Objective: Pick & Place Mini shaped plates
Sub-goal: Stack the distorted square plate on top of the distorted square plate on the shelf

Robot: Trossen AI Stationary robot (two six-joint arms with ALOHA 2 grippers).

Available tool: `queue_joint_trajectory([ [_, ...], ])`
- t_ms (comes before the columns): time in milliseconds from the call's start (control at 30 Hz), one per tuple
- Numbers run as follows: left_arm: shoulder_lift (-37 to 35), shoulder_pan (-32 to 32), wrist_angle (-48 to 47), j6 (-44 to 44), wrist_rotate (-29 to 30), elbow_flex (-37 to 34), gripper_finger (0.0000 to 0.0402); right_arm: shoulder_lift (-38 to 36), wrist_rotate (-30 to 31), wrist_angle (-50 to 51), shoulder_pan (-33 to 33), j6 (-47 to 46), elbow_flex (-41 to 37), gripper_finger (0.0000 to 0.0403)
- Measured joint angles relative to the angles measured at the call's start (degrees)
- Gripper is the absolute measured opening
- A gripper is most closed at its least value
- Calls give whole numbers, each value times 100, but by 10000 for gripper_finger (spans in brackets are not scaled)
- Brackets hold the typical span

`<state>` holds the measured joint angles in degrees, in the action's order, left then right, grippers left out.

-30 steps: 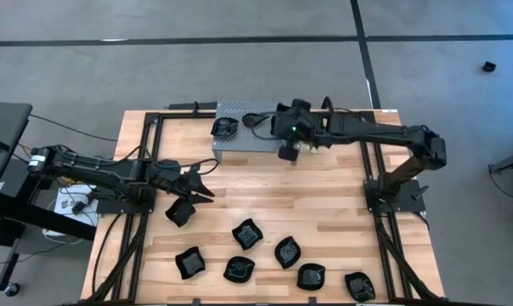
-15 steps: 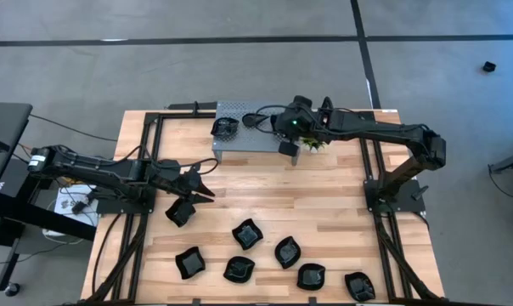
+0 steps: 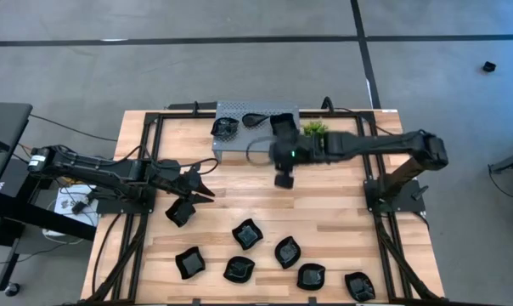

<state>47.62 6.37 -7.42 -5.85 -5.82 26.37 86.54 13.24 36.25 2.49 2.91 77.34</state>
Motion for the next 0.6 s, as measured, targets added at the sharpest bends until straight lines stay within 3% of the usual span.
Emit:
queue_joint_trajectory([
  [167,0,1,0,-1,0,0,88,8,11,7,-934,-964,0,103],
  [467,0,0,-6,-64,0,-2,88,788,-9,145,-2206,-3418,0,103],
  [600,0,0,3,-37,2,-2,88,1289,20,39,-2476,-3116,-7,103],
])
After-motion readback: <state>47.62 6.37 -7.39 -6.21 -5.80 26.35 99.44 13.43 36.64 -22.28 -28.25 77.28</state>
